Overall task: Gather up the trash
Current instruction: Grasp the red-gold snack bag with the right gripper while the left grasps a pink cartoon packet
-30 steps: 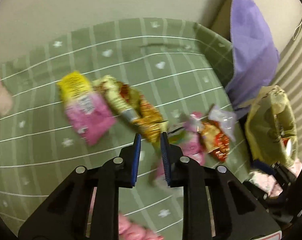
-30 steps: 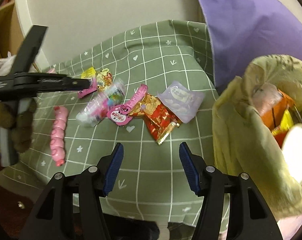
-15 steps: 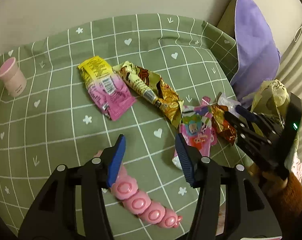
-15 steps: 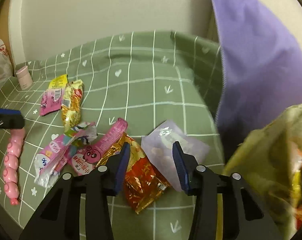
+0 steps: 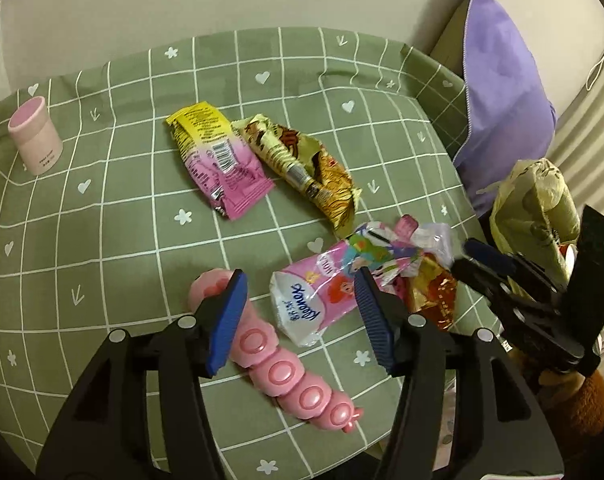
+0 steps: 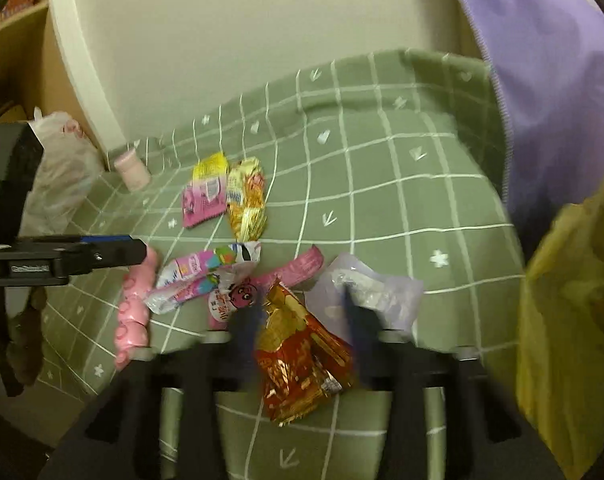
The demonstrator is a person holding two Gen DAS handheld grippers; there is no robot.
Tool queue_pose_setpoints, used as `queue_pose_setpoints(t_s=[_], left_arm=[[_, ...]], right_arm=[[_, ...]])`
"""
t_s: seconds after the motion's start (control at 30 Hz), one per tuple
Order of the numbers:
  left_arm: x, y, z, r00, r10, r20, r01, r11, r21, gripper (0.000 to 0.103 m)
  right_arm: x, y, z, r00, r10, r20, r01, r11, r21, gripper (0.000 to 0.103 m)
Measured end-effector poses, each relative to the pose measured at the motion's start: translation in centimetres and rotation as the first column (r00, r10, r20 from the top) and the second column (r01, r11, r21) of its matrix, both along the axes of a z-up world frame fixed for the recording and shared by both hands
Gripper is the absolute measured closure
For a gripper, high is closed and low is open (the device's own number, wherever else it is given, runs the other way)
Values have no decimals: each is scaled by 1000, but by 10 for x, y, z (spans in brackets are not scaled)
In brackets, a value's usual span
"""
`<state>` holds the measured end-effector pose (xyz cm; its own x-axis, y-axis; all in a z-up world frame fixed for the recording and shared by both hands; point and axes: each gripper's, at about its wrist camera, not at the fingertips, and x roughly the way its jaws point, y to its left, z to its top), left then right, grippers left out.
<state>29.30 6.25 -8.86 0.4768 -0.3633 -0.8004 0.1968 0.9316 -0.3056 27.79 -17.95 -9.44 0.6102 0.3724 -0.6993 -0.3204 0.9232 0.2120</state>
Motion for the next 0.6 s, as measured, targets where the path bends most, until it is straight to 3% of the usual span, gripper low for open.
queue_pose_setpoints(t_s=[0.1,0.17,0.27,0.4,0.6], left_arm=[[0,0,6,1000,-1,12,1,1000,-3,49],[0,2,8,1000,7,11,-7,1000,-8,49],[1,6,7,1000,20,0,-20,1000,-3,49],[0,8,5,1000,17,-9,-16,1000,18,48],[-3,0,6,1000,-26,2,26,999,34,44]], right_arm=[[-12,-11,0,999,-13,-48,15,999,39,44],[-17,-17,-6,995,-27,-92,27,1000,-8,44],[-19,-22,-7,994,-90,-54,87,994,-66,44],[-11,-30,-9,987,-155,-42,155,988,6,44],[-14,-21,-13,997,-60,-57,60,998,11,44]])
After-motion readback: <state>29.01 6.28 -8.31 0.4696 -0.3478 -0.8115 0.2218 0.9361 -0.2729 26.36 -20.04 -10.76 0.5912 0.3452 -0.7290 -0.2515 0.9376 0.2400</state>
